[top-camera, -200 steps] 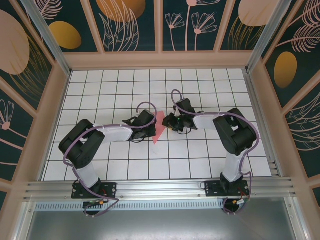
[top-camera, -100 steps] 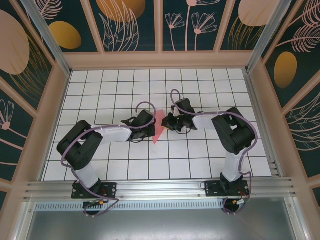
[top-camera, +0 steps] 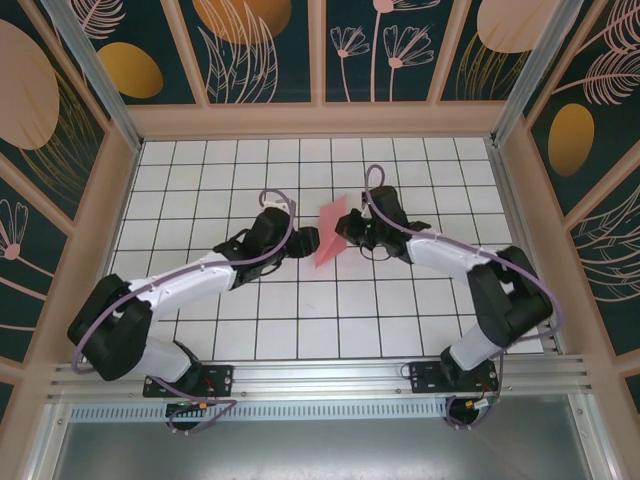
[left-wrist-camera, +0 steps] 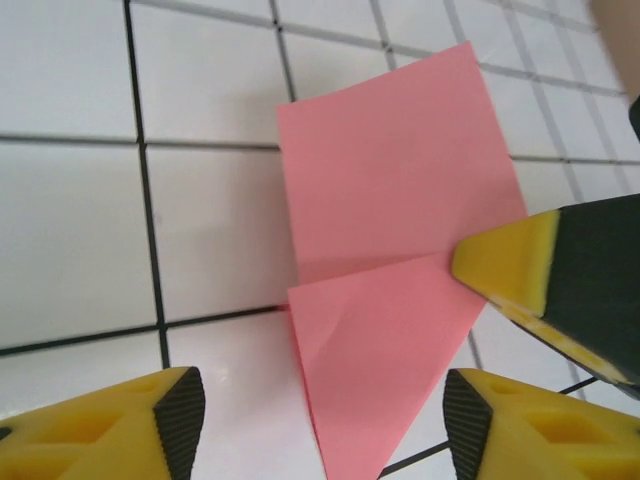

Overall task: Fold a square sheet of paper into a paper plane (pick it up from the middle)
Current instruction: Fourth fold the wing at the center of the table.

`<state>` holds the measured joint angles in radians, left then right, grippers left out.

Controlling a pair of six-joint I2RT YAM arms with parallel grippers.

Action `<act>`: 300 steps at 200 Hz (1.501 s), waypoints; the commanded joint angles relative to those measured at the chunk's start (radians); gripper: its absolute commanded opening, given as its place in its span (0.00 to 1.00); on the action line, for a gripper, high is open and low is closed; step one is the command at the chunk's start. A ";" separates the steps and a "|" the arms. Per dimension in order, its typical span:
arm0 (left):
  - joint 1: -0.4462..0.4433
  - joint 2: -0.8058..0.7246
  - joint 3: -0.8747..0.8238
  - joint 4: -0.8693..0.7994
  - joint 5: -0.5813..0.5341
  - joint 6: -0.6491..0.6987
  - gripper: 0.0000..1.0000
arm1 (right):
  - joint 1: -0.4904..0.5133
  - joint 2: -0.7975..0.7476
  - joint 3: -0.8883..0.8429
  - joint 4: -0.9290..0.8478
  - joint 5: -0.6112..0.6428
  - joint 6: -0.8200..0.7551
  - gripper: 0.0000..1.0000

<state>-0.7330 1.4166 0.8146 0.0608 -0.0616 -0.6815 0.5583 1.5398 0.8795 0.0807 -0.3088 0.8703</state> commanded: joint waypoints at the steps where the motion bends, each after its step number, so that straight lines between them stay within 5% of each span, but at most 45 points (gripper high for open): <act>1: 0.006 -0.049 -0.041 0.110 0.009 0.067 0.69 | 0.011 -0.055 -0.039 -0.041 0.101 0.086 0.00; 77: 0.006 -0.048 -0.213 0.414 0.192 0.389 0.75 | 0.107 0.021 -0.027 -0.081 0.286 0.436 0.00; 124: 0.005 0.095 -0.194 0.405 0.181 0.505 0.59 | 0.124 0.087 0.000 -0.126 0.284 0.542 0.00; 135: 0.004 0.120 -0.219 0.469 0.225 0.545 0.52 | 0.123 0.096 0.009 -0.142 0.278 0.553 0.00; 172: 0.003 0.113 -0.318 0.700 0.262 0.594 0.51 | 0.107 0.106 0.035 -0.181 0.261 0.574 0.00; 233: 0.002 0.234 -0.277 0.721 0.301 0.643 0.51 | 0.095 0.148 0.082 -0.195 0.195 0.594 0.00; 300: 0.002 0.292 -0.240 0.716 0.283 0.708 0.40 | 0.083 0.163 0.097 -0.208 0.155 0.588 0.00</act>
<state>-0.7315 1.6970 0.5434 0.7441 0.2268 -0.0261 0.6502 1.6836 0.9493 -0.0891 -0.1230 1.4475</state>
